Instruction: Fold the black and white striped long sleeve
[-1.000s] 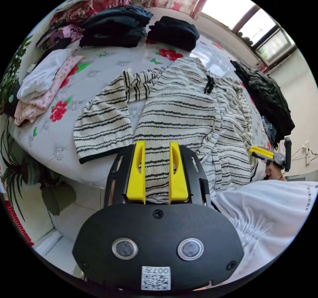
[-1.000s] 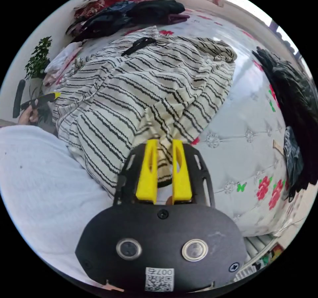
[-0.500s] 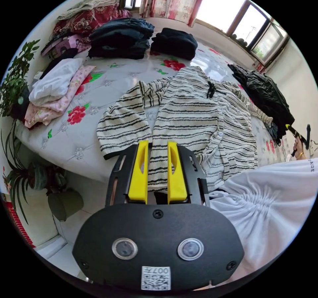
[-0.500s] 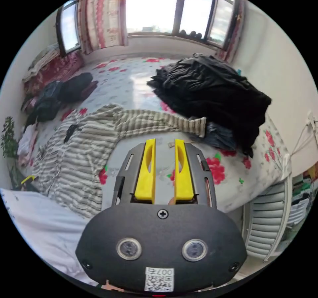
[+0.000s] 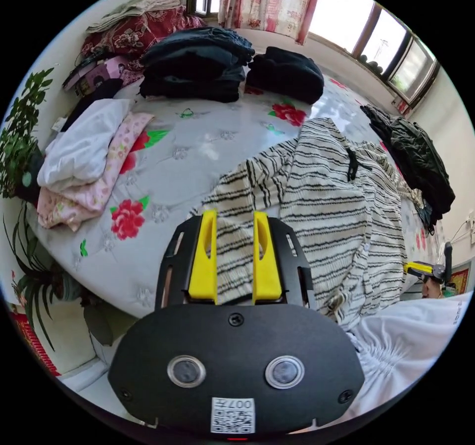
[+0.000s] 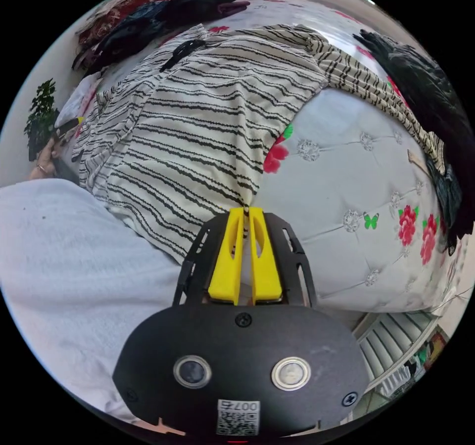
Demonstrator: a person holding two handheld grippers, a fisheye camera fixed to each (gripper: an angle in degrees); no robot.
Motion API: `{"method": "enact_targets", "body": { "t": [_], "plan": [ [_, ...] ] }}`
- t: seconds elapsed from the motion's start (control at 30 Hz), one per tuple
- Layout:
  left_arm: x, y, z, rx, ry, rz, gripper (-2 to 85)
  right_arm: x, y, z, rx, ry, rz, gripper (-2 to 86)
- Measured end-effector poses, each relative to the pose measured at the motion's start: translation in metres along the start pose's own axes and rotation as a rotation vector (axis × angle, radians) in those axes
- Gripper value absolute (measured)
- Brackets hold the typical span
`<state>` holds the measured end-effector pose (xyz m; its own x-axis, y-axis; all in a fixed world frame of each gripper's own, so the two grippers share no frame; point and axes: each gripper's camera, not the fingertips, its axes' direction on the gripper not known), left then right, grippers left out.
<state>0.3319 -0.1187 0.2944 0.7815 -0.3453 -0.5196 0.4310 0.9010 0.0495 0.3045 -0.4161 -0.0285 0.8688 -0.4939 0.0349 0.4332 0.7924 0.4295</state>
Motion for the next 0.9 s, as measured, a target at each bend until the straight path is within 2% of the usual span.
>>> {"method": "enact_targets", "body": {
  "t": [0.13,0.2,0.23,0.37,0.4,0.47,0.57,0.63,0.7,0.77,0.9],
  "plan": [
    [0.001,-0.047,0.041,-0.088,0.030,0.024,11.8,0.021,0.017,0.009,-0.003,-0.040,0.078,0.3],
    [0.002,-0.059,0.064,-0.174,0.031,0.006,7.5,0.022,0.020,0.013,-0.010,-0.025,0.105,0.2],
    [0.005,-0.064,0.062,-0.131,-0.055,0.016,4.3,0.021,0.020,0.014,-0.023,-0.005,0.117,0.2],
    [-0.001,-0.113,0.059,-0.163,0.007,0.071,0.3,0.019,0.025,-0.007,0.060,0.107,0.176,0.2],
    [-0.006,-0.123,0.048,-0.123,0.022,0.061,0.1,0.020,0.027,-0.012,0.079,0.110,0.191,0.2],
    [-0.033,-0.165,-0.029,0.138,0.085,0.025,-0.1,0.030,0.031,-0.032,0.133,0.087,0.240,0.4],
    [-0.069,-0.198,-0.117,0.413,0.016,-0.023,0.3,0.036,0.037,-0.041,0.160,0.068,0.278,0.8],
    [-0.083,-0.208,-0.129,0.473,-0.010,-0.030,1.0,0.034,0.040,-0.036,0.157,0.053,0.295,1.2],
    [-0.092,-0.218,-0.097,0.381,-0.012,-0.033,3.3,0.026,0.042,-0.026,0.140,0.031,0.301,1.7],
    [-0.105,-0.209,-0.033,0.125,-0.044,-0.140,6.8,0.011,0.044,-0.012,0.111,0.006,0.278,2.8],
    [-0.108,-0.138,-0.016,0.089,-0.070,-0.211,8.7,-0.006,0.057,-0.010,0.090,0.013,0.218,4.2]
  ]
}}
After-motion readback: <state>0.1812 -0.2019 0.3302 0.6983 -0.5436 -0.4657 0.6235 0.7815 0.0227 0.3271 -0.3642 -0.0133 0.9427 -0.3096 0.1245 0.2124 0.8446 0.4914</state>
